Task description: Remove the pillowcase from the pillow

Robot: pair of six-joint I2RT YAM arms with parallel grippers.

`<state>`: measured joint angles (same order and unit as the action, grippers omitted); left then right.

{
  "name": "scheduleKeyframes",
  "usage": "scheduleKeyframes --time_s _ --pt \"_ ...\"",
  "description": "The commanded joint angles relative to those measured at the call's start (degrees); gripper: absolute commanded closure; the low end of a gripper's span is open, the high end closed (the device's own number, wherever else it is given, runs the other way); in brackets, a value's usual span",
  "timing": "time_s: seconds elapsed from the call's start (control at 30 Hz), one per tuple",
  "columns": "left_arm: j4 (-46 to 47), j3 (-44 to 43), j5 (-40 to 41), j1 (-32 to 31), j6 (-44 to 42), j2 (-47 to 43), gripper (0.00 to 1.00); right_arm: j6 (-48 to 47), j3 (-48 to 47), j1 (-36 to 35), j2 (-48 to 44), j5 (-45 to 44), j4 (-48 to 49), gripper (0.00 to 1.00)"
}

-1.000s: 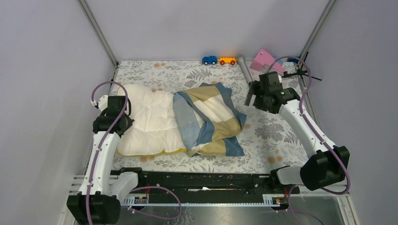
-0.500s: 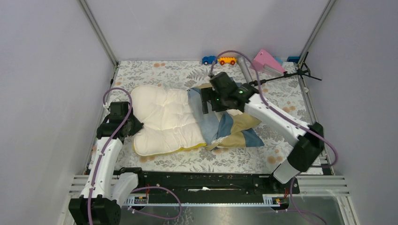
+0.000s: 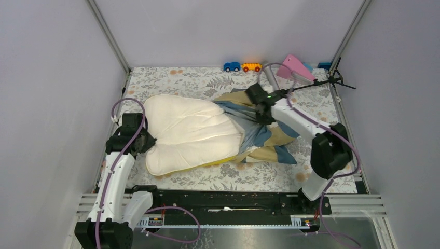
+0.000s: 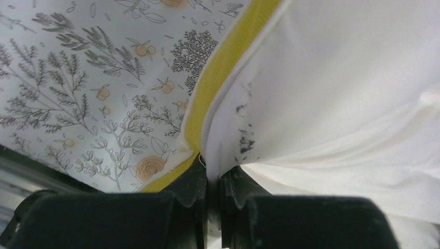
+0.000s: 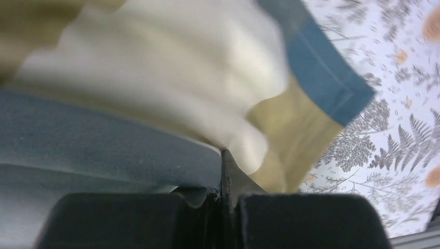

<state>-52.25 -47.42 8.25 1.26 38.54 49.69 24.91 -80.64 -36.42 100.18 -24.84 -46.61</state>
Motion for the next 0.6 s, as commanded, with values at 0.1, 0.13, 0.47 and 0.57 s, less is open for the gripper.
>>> scheduleKeyframes --time_s 0.1,0.13,0.47,0.57 --pt "-5.03 -11.34 29.43 -0.64 2.52 2.61 1.00 4.99 8.66 24.08 -14.11 -6.94 -1.49 0.98" --pt "-5.92 -12.53 33.12 -0.94 2.58 3.18 1.00 5.44 9.39 25.29 -15.00 -8.25 -1.58 0.98" --pt "-6.99 -14.86 36.99 -0.99 2.15 5.14 1.00 5.96 11.62 25.65 -18.64 -6.36 -0.39 1.00" --pt "-3.58 -14.21 27.61 -0.99 -3.48 4.46 0.97 -0.28 11.26 25.68 -19.62 10.91 3.86 0.96"
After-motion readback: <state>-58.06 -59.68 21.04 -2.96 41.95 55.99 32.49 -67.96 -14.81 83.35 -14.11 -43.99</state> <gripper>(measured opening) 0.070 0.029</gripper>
